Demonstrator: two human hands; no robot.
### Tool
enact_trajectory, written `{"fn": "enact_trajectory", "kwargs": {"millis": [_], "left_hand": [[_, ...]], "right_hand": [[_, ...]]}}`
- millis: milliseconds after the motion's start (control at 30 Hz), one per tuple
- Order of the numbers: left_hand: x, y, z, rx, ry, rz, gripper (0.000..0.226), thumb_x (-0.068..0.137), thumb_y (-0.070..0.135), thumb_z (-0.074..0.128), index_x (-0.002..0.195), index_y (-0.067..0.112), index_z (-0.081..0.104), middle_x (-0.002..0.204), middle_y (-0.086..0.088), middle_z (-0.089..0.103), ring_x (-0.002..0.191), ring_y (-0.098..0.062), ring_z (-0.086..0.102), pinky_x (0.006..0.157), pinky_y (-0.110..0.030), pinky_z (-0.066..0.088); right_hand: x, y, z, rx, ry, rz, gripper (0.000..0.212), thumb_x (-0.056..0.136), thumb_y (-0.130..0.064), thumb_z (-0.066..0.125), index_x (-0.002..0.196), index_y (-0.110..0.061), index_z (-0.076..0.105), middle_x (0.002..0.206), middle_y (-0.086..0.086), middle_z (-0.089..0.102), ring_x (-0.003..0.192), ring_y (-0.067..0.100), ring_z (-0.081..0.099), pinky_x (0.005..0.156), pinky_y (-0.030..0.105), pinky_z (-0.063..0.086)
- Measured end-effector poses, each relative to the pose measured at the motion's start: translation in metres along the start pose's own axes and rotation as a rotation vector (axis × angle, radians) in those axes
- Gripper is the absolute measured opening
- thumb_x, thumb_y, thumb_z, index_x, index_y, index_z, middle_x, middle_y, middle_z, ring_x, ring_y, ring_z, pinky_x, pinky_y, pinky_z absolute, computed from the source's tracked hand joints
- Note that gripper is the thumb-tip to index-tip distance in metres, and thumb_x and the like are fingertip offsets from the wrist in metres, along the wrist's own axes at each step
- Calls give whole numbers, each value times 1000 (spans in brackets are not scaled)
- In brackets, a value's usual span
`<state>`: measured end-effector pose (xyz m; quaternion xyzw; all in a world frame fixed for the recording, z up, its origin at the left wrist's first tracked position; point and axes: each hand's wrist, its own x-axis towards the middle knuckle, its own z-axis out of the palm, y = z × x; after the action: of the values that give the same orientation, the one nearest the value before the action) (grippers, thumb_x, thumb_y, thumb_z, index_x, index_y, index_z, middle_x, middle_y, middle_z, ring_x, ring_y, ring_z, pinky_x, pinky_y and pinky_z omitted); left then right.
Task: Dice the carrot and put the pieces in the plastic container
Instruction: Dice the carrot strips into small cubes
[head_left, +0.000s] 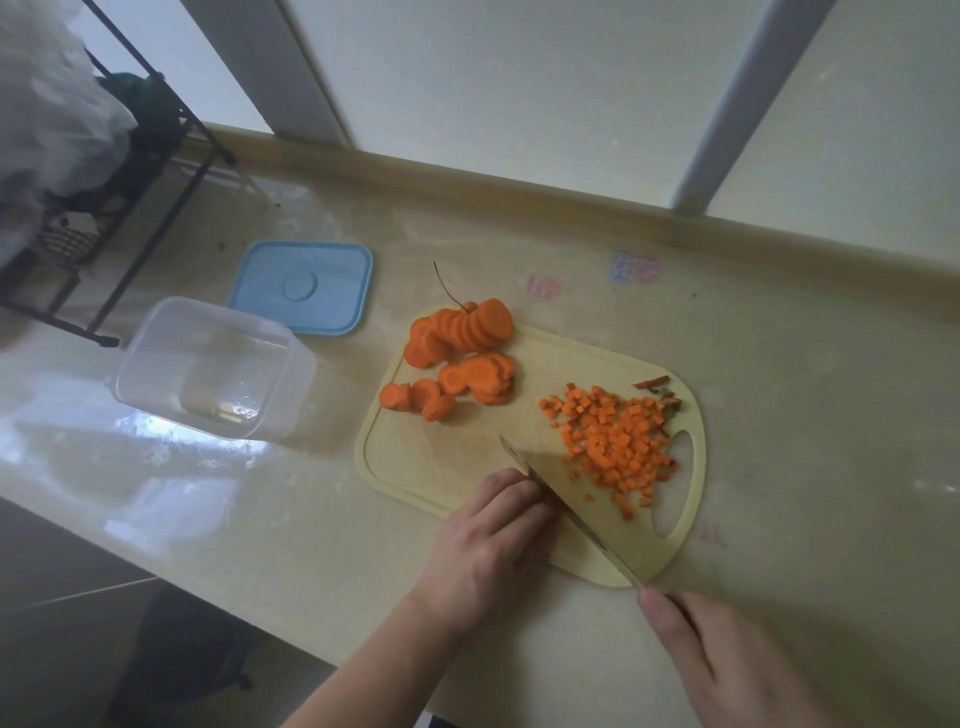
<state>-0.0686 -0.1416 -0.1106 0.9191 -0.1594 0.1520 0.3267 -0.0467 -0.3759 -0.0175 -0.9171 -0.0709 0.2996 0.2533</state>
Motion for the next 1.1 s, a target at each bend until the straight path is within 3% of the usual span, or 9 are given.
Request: {"fn": "enact_trajectory", "kwargs": {"millis": [67,167,300,400,533,667,867,1100], "left_hand": [[0,-1,0,-7,1,-2,27,85,1,81,111,-1,73,118,-13,68,117,-31,61,97,-40,52],[-1,-1,1,-27,1,-5,31,82,-2,82,112,0,74,120,-12,69,119,-30,61,96,-40,53],[0,0,0,-14,-8,16,31,84,-2,81,114,-3,72,120,-14,68,119,-31,62,99,-40,52],[1,0,-2,-2,-13,24,27,85,-1,79,111,-3,72,115,-15,68,115,-32,62,98,-39,52],[2,3,0,39,31,15,17,87,4,79,102,-1,74,103,-13,67,104,-31,63,91,-38,54],[2,5,-1,55,51,17,15,89,7,78,102,-1,74,103,-13,67,104,-32,64,91,-38,54],[-3,2,-2,29,-8,28,23,84,-2,80,105,-4,72,110,-16,67,108,-34,62,94,-39,53],[-4,-2,-3,-16,-30,11,22,86,-1,77,108,-2,73,115,-15,68,116,-32,60,96,-39,52]], "right_hand": [[-3,1,1,-80,-1,-17,113,55,-91,-21,85,-22,64,87,-4,72,85,5,65,75,21,48],[-3,3,5,-174,68,-63,114,56,-86,-30,81,-24,63,84,-6,71,82,4,66,71,19,46],[11,-9,11,-71,7,-68,89,71,-80,-14,76,-22,54,73,-3,64,76,9,63,70,30,49],[22,-10,18,-28,49,-112,85,76,-83,-5,73,-21,53,70,-1,63,73,13,63,68,39,50],[25,6,10,118,73,-65,94,70,-92,1,76,-21,63,70,-7,69,76,10,66,69,40,51],[19,0,7,142,49,-66,92,67,-94,3,64,-18,55,67,-17,64,63,8,61,61,37,46],[3,-2,8,150,29,-77,100,62,-97,0,76,-20,63,80,-19,65,73,-5,60,67,21,45],[-8,6,5,38,41,20,119,46,-101,-11,76,-15,67,72,4,68,84,4,58,71,27,46]]}}
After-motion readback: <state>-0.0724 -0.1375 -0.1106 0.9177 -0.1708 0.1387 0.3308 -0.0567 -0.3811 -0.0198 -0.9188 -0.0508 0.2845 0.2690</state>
